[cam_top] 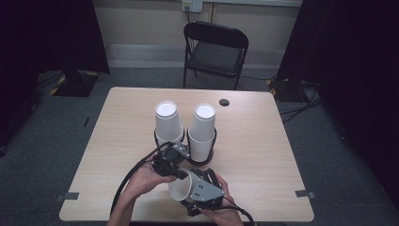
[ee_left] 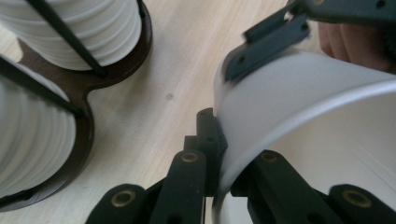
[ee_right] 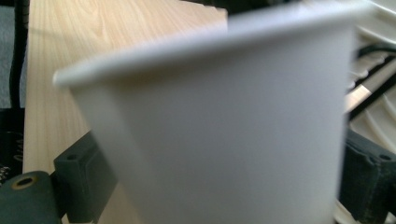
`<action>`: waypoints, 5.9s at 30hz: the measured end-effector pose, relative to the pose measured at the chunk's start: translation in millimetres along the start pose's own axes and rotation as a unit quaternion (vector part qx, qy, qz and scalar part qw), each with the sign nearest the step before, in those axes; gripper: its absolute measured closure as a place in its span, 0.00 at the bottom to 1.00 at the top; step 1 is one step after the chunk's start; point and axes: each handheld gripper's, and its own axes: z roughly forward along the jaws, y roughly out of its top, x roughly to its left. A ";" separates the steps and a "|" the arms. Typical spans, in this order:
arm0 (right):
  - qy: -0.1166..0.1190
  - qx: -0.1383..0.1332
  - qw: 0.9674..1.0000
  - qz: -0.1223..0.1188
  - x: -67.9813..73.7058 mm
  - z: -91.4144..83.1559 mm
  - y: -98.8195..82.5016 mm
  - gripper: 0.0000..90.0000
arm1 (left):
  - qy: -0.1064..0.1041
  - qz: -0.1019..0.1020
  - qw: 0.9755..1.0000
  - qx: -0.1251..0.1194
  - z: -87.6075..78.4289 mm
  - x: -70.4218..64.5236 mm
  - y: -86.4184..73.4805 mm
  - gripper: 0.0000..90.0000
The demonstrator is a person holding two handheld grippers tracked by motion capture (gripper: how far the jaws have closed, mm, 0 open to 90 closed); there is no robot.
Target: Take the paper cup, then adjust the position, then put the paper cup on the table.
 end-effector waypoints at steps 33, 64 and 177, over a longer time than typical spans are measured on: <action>-0.034 -0.028 0.998 0.055 -7.5 -3.2 7.6 0.10 | -0.003 -0.044 0.996 -0.084 10.2 4.8 -13.1 0.91; -0.071 -0.027 0.986 0.150 -31.7 -20.5 -18.1 0.10 | 0.096 -0.055 0.941 -0.318 -5.7 -5.5 -63.9 0.44; -0.219 0.022 0.915 0.338 -197.5 4.6 -103.9 0.14 | 0.328 -0.161 0.841 -0.398 26.4 -2.5 -152.5 0.17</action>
